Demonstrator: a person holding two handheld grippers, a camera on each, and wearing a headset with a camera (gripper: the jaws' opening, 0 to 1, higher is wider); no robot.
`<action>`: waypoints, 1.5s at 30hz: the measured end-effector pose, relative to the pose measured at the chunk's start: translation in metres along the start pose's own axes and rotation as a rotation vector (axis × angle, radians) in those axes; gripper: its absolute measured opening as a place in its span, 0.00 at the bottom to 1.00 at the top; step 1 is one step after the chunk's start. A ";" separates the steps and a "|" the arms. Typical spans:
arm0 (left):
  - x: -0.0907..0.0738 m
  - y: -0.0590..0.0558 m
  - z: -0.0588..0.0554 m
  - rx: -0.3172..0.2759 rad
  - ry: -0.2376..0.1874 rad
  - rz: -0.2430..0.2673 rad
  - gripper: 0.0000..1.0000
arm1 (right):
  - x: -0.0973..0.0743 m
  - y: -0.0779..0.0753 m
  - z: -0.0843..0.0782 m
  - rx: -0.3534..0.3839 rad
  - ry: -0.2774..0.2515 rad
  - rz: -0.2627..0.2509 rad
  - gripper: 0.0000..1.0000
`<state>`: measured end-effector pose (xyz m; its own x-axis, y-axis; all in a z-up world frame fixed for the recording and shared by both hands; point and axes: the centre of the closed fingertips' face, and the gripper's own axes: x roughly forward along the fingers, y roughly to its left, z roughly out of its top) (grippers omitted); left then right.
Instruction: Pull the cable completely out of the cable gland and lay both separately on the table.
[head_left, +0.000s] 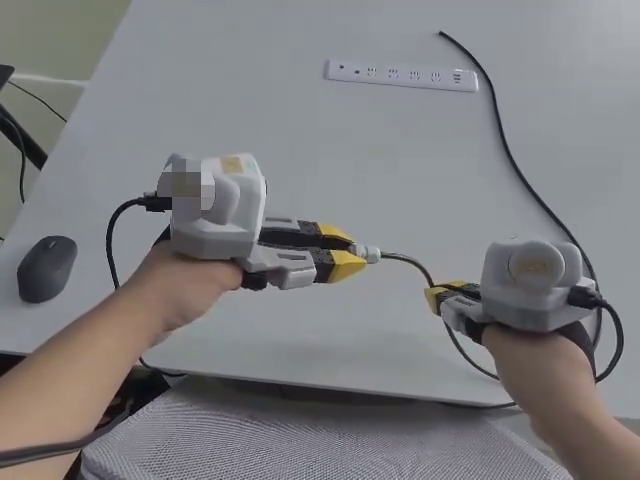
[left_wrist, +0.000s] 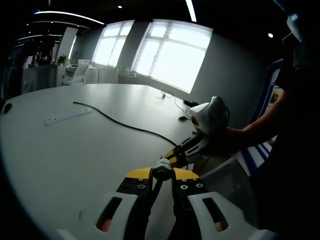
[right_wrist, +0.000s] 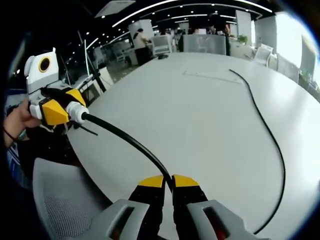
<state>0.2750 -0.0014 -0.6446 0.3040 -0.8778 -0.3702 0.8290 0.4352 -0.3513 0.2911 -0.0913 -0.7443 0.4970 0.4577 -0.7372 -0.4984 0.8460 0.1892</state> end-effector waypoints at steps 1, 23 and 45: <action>0.000 0.000 0.000 0.000 -0.001 0.000 0.15 | 0.000 0.000 0.000 0.000 -0.003 0.001 0.00; -0.006 0.006 0.003 -0.010 -0.012 0.014 0.15 | -0.018 0.006 0.019 -0.314 -0.064 -0.045 0.02; -0.009 0.003 0.000 -0.008 0.000 0.009 0.15 | -0.032 0.092 0.075 -0.787 -0.183 0.065 0.08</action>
<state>0.2752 0.0080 -0.6422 0.3114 -0.8736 -0.3738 0.8221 0.4450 -0.3550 0.2822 -0.0078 -0.6547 0.5244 0.5941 -0.6100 -0.8501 0.4070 -0.3343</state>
